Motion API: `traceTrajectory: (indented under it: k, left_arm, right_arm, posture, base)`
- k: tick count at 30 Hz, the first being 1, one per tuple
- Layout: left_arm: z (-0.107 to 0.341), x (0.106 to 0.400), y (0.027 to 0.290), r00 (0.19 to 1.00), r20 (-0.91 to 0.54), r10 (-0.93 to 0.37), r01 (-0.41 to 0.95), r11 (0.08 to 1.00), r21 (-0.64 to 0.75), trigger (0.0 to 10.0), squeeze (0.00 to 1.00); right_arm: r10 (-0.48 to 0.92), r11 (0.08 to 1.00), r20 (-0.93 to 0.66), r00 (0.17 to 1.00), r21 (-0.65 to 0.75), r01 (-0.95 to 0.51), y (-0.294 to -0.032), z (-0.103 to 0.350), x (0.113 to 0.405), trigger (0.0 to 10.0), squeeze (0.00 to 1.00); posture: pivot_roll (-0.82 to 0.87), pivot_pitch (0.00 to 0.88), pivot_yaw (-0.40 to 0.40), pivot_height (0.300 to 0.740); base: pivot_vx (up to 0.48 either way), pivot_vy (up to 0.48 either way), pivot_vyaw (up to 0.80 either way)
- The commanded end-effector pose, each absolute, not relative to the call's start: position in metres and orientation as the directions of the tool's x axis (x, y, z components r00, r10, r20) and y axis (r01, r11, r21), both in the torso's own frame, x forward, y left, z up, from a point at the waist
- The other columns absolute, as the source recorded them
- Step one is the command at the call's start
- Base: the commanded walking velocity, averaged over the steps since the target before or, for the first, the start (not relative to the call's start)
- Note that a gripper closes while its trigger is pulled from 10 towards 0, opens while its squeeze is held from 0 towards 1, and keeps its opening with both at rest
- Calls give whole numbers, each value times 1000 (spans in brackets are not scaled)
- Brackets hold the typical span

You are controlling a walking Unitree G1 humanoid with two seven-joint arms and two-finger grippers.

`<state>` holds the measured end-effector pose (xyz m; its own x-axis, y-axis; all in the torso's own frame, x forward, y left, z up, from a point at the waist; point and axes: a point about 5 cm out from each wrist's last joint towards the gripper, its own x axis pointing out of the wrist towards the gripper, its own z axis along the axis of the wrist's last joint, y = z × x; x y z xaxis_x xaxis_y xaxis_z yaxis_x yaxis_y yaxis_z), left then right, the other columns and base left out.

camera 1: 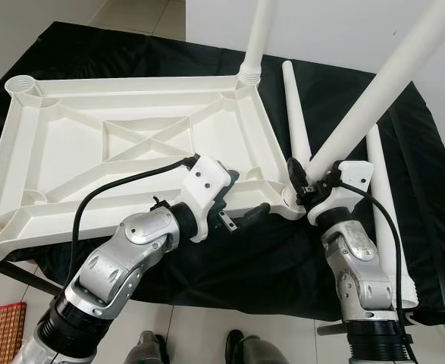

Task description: Building children table

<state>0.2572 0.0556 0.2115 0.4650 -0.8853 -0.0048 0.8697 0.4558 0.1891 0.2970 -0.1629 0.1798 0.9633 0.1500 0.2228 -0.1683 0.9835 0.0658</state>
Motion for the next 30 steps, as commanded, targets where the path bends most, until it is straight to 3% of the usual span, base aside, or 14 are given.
traceTrajectory:
  k: [1,30]
  left_arm:
    - [211,251,54,420,-10,-907,893,412,179,10000,0]
    - [212,253,55,435,-2,-900,886,428,177,10000,0]
  right_arm:
    - [84,991,56,995,96,-89,-175,144,293,10000,0]
    - [107,994,109,988,8,-109,-155,149,283,10000,0]
  posture:
    - [69,220,-40,740]
    - [62,222,-47,740]
  base:
    - [0,0,0]
    - [0,0,0]
